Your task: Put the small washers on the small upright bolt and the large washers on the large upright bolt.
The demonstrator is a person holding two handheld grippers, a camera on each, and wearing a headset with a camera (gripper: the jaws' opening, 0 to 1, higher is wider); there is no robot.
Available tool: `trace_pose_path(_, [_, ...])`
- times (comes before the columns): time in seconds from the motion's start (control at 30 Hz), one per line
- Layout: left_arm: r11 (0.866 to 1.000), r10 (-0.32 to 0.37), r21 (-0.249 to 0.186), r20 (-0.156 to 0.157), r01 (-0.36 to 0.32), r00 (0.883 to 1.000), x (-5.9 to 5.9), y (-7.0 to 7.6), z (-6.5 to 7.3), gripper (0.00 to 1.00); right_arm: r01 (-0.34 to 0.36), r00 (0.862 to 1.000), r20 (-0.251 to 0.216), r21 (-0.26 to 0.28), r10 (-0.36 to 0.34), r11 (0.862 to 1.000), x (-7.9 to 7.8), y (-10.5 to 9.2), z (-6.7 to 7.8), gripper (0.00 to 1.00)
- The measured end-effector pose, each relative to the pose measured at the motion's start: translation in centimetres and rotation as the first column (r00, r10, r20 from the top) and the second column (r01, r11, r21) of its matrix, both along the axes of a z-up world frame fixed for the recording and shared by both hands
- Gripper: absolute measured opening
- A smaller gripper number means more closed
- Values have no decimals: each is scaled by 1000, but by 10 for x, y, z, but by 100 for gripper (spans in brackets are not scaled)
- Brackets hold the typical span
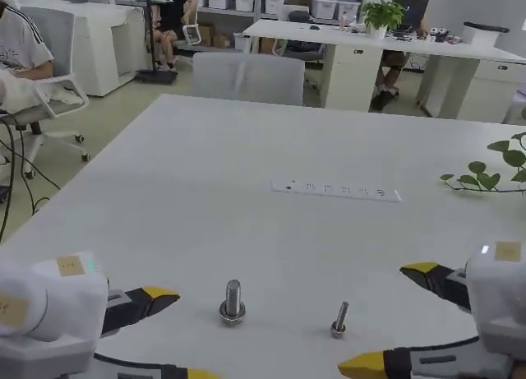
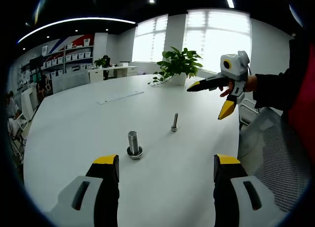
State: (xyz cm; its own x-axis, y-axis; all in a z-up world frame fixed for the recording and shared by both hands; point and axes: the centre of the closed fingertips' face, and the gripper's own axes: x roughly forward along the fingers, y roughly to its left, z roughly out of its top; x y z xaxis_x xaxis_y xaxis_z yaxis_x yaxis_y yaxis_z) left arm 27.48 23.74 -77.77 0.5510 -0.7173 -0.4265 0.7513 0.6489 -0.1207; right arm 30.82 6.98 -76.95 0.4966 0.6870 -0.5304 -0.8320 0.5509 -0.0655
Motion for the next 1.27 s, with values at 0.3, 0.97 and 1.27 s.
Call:
trace_pose_path(0.3, [1000, -6, 5, -12, 6, 1000, -2, -2, -5, 78, 75, 997, -19, 62, -74, 995, -13, -5, -20, 99])
trace_pose_path(0.97, [1000, 20, 12, -44, -19, 999, -1, 1, -16, 79, 85, 996, -39, 94, -82, 992, -15, 3, -32, 99])
trace_pose_path(1.27, [1000, 26, 14, -50, -26, 998, -3, 2, -18, 79, 82, 996, -48, 90, -78, 993, -15, 3, -34, 98])
